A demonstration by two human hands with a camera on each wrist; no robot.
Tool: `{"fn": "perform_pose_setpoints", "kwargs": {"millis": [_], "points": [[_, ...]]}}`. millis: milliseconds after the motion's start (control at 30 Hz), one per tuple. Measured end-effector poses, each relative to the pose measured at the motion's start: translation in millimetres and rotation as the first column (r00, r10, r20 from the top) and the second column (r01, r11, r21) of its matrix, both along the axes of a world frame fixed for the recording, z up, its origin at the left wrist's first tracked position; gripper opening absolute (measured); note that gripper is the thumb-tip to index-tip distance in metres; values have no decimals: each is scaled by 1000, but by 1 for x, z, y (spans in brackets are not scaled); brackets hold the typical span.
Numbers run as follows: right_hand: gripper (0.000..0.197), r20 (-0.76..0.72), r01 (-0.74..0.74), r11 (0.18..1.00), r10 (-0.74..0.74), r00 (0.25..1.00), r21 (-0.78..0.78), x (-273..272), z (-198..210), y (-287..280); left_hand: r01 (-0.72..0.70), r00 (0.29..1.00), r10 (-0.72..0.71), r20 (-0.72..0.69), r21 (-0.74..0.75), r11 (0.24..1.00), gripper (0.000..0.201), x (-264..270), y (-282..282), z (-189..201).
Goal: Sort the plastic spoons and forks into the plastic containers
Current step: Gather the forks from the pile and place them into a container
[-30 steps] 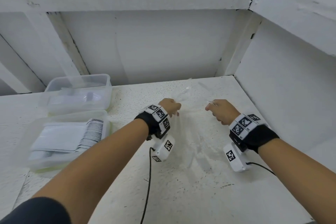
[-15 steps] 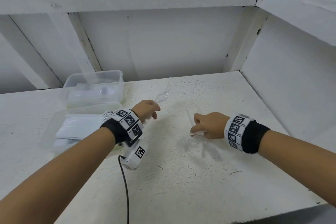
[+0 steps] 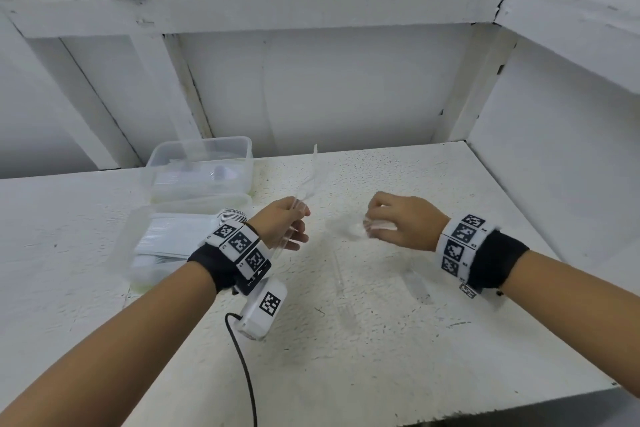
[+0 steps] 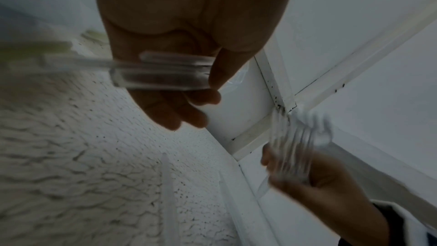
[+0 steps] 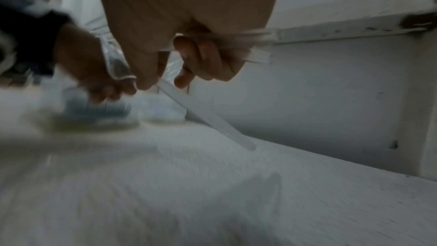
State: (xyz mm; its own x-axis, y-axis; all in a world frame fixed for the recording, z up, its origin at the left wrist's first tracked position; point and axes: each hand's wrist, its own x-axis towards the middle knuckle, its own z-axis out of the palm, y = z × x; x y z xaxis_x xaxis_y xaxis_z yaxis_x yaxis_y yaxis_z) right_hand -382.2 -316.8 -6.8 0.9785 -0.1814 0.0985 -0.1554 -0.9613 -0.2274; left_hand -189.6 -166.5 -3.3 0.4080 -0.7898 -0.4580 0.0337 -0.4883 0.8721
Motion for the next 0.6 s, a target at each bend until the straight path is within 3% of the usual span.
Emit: {"fn": "perform_pose_setpoints", "kwargs": {"millis": [100,233,367,600], "points": [[19,195,157,979,-181,964,130,10,18,10,-29,999,29,-34,-8,1000,19,0,12,4],[16,282,297,856,-436,855,423,36,25,32,-64,998,63,-21,-31,997,18,-2,26,8],[19,235,255,653,-566,790,713,68,21,65,-69,997,70,16,-49,996,17,-7,40,10],[17,83,217,342,-682,726,914,88,12,100,-128,992,125,-36,-103,986,37,-16,60,3]]}}
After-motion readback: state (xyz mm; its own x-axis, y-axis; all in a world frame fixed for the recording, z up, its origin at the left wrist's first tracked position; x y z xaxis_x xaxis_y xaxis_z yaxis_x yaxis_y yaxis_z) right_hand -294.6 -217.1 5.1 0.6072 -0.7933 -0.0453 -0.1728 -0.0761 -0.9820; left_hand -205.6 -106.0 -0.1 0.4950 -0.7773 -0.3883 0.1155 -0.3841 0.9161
